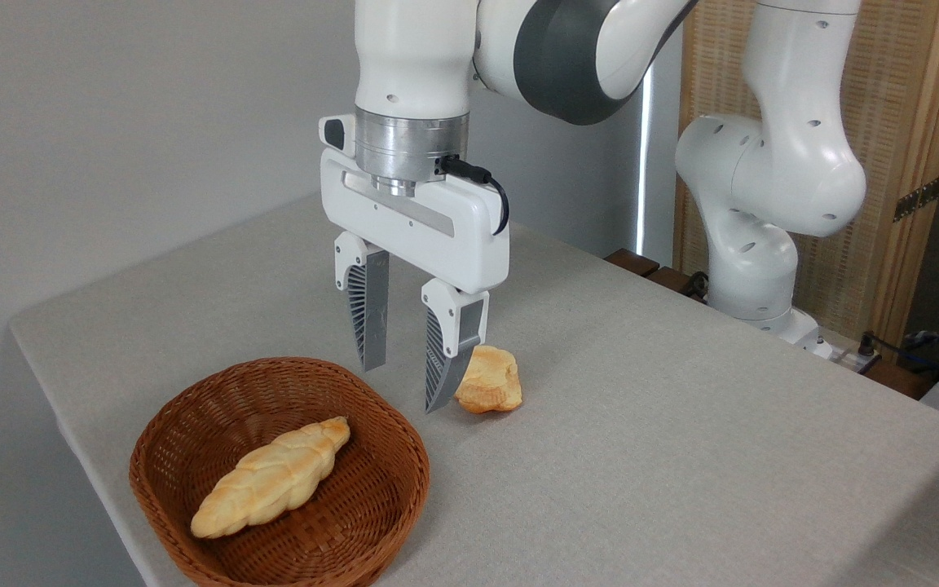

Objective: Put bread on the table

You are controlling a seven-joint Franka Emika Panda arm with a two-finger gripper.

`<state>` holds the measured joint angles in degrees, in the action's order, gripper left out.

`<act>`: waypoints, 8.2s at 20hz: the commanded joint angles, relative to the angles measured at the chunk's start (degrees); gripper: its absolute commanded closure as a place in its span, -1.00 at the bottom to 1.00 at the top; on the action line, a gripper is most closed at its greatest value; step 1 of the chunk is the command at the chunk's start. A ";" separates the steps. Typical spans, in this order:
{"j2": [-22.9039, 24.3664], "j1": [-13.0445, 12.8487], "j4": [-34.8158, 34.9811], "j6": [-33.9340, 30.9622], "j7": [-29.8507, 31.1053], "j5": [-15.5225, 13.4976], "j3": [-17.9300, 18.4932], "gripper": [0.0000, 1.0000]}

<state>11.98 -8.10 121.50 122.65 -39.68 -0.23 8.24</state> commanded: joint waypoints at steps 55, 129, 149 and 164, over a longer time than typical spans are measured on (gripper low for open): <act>-2.75 -1.04 -4.61 2.67 -0.22 -7.84 2.13 -1.00; -20.77 -1.75 -4.52 24.66 6.63 -3.11 -5.34 0.18; -20.07 -1.57 -4.70 24.39 8.30 -3.11 -4.73 0.67; -17.61 -1.13 -10.32 11.66 8.04 -3.81 -1.83 0.63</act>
<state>-6.51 -9.02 113.77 139.41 -32.79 -4.54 5.26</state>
